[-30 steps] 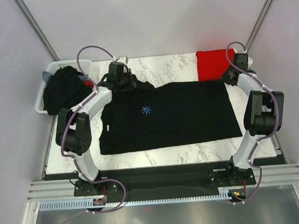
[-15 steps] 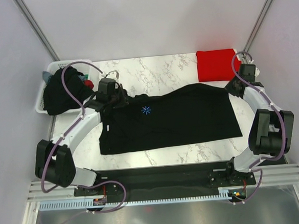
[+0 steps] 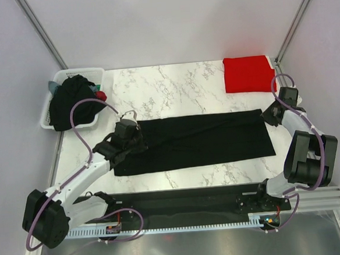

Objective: Fold and stack the t-shirts
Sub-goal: Fold the tshirt

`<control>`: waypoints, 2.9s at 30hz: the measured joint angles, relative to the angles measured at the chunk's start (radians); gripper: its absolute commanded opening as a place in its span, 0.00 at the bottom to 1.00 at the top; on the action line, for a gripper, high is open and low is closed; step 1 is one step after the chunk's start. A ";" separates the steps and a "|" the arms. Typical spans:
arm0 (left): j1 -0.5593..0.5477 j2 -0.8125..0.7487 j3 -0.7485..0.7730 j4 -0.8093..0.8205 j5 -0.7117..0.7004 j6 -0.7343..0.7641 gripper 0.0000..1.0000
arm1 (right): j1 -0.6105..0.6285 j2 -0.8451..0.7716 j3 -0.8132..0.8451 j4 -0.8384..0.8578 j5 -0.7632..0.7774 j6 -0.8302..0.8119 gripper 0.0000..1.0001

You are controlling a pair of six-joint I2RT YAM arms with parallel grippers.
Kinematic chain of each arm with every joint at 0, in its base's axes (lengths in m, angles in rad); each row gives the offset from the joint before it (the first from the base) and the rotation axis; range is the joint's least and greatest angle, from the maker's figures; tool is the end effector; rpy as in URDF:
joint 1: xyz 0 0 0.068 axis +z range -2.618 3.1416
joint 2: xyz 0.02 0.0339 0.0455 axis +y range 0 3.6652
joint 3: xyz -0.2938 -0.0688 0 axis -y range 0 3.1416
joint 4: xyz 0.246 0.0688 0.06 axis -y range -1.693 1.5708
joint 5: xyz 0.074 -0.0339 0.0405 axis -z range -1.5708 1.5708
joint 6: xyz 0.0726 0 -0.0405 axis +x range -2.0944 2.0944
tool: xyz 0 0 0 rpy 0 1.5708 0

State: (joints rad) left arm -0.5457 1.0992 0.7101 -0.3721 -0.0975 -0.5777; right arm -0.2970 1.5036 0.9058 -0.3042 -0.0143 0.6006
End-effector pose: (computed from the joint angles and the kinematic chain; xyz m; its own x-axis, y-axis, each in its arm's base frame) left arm 0.2112 -0.1200 0.2365 -0.7431 -0.1846 -0.6432 0.0603 0.9388 -0.3391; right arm 0.3142 -0.0951 0.2028 -0.4583 0.7312 -0.5052 0.6584 0.6612 0.3597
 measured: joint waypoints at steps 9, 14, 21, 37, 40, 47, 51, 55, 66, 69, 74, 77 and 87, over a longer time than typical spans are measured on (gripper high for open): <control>-0.032 -0.221 -0.137 -0.097 -0.024 -0.171 0.75 | 0.016 -0.072 -0.049 0.005 -0.037 -0.008 0.87; -0.035 -0.207 -0.129 -0.088 -0.071 -0.202 0.72 | 0.191 -0.052 -0.008 0.043 -0.063 -0.021 0.86; -0.034 0.154 -0.080 -0.020 -0.113 -0.215 0.71 | 0.288 0.217 0.070 0.061 -0.137 -0.037 0.84; 0.132 0.941 0.736 -0.080 -0.071 -0.123 0.71 | 0.616 0.025 -0.187 0.221 -0.277 0.132 0.93; 0.164 1.157 1.091 -0.185 0.006 -0.100 0.71 | 0.849 -0.012 -0.211 0.187 -0.293 0.245 0.94; 0.198 1.399 1.658 -0.381 0.088 0.013 0.77 | 1.151 -0.137 -0.100 -0.023 -0.262 0.375 0.98; 0.191 1.180 1.503 -0.402 0.074 0.064 0.78 | 1.141 -0.152 0.093 -0.151 -0.137 0.325 0.98; 0.186 0.802 1.136 -0.334 0.073 0.079 0.78 | 1.101 -0.027 0.309 -0.211 -0.061 0.219 0.98; 0.132 0.100 0.063 0.018 0.137 0.011 0.76 | 0.911 0.621 0.777 -0.253 -0.063 -0.006 0.95; 0.095 0.044 -0.154 0.109 0.200 -0.011 0.76 | 0.866 0.758 0.909 -0.279 -0.097 -0.022 0.95; 0.052 -0.012 -0.269 0.286 0.228 -0.014 0.75 | 0.787 0.927 1.167 -0.251 -0.122 -0.017 0.95; 0.050 -0.032 -0.342 0.464 0.231 -0.026 0.75 | 0.738 1.033 1.318 -0.218 -0.121 0.018 0.95; 0.048 0.036 -0.424 0.725 0.262 -0.063 0.75 | 0.640 1.165 1.466 -0.029 -0.116 0.194 0.95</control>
State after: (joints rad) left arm -0.4973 1.1351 0.2859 0.3527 0.1642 -0.6403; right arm 0.3431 2.6690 2.3722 -0.3336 -0.1307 0.7948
